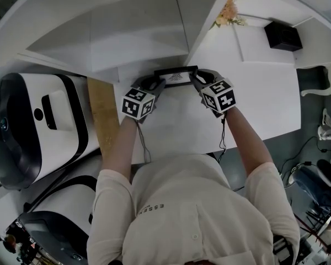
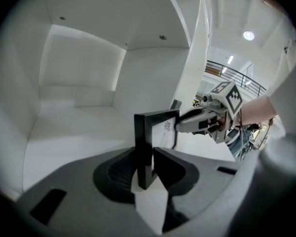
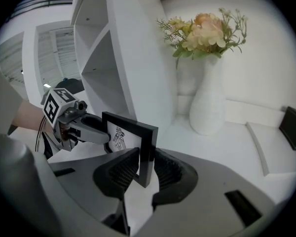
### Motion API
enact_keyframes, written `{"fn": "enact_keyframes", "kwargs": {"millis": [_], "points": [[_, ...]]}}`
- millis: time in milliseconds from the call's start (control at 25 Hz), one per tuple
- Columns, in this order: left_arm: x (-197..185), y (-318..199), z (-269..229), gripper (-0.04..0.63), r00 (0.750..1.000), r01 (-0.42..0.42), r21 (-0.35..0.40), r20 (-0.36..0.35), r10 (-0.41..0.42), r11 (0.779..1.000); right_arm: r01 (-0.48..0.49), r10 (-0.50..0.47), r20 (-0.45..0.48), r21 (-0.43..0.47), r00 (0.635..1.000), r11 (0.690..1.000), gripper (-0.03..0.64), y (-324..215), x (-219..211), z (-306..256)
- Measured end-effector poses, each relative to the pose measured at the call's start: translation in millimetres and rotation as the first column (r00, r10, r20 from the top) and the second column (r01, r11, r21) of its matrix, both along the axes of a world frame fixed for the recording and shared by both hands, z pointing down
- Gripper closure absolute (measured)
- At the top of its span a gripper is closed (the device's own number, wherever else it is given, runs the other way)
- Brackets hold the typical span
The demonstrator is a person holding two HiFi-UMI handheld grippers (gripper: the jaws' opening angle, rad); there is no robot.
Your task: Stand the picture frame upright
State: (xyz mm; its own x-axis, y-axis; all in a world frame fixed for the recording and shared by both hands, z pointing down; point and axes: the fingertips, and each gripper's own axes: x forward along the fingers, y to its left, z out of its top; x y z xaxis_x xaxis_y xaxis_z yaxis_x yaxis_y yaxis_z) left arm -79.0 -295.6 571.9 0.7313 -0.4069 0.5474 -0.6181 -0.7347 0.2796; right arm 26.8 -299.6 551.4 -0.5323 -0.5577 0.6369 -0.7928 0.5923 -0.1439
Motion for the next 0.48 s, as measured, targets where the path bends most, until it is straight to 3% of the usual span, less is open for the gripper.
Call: {"fn": "enact_keyframes", "kwargs": {"millis": [320,480], "points": [[-6.4,-11.1,-4.6,0.502,0.998,0.029,0.076,0.05,-0.033,0.997,0.006,-0.005,-0.017,0.067,1.0,0.998,0.526,-7.0,-5.2,-4.9],[-10.0,-15.4,-5.1,0.502,0.997,0.031,0.107,0.061,-0.037,0.994,-0.019,0.019,-0.007,0.052,1.0,0.998,0.526,-12.2,-6.9,-3.7]]}}
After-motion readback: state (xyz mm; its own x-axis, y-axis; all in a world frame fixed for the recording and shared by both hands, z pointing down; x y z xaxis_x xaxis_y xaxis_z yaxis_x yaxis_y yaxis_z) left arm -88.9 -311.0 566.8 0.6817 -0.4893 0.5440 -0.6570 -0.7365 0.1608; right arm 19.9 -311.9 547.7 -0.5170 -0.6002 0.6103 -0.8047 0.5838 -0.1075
